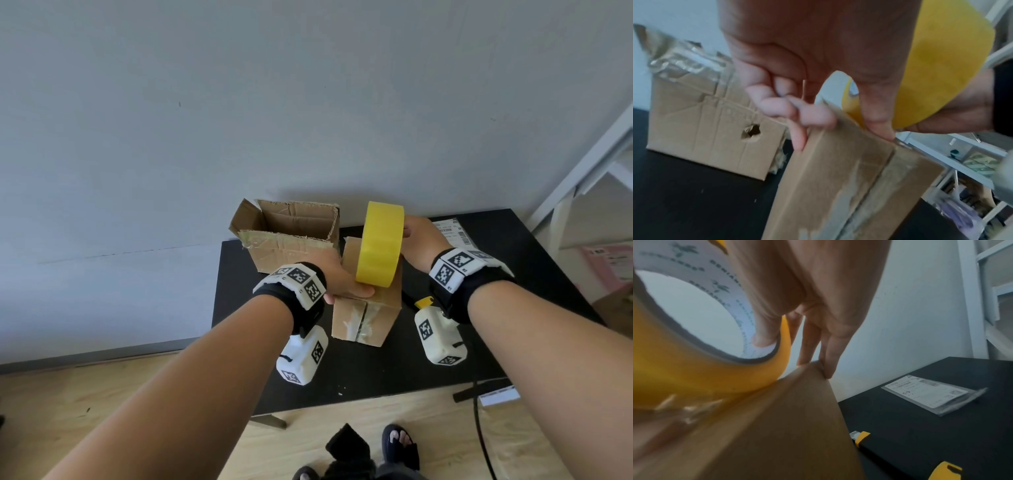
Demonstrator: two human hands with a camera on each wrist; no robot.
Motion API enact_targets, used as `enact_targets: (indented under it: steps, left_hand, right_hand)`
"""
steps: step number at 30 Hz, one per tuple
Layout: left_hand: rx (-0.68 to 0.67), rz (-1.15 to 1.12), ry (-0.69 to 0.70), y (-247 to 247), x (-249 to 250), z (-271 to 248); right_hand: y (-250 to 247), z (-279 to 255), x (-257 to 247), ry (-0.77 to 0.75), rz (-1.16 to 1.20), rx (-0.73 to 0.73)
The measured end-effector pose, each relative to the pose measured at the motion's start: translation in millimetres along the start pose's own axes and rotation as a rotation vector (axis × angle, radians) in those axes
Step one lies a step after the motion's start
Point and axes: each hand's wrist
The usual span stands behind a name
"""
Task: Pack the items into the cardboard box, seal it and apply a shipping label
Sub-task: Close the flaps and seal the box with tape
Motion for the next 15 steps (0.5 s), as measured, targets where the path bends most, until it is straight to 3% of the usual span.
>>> enact_targets:
  steps: [2, 5, 9, 15]
  left_hand:
    - [0.092, 0.190, 0.021, -6.4, 6.2, -4.6]
    - [0.225, 0.374, 0.208, -10.4, 9.4, -1.7]
    - [0.225, 0.354, 0.361, -13.1, 6.9, -3.6]
    - [0.158, 0.307, 0.352, -10.4, 11.9, 11.2]
  right_hand:
    - [3.5, 0.8, 1.6, 0.033, -0.002, 0.019]
    - [5.9, 2.0, 9.9, 0.098, 0.008, 0.046]
    - [4.0, -0.8, 18.7, 0.093, 0.022, 0.069]
    - [-2.1, -1.2, 29.0, 0.046, 0.276, 0.037]
Point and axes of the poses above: each hand's wrist, its own z-axis towards the middle knuckle, its own y-axis out of the palm, x = y × z, and after that the axes turned 14 degrees about -x, right-handed
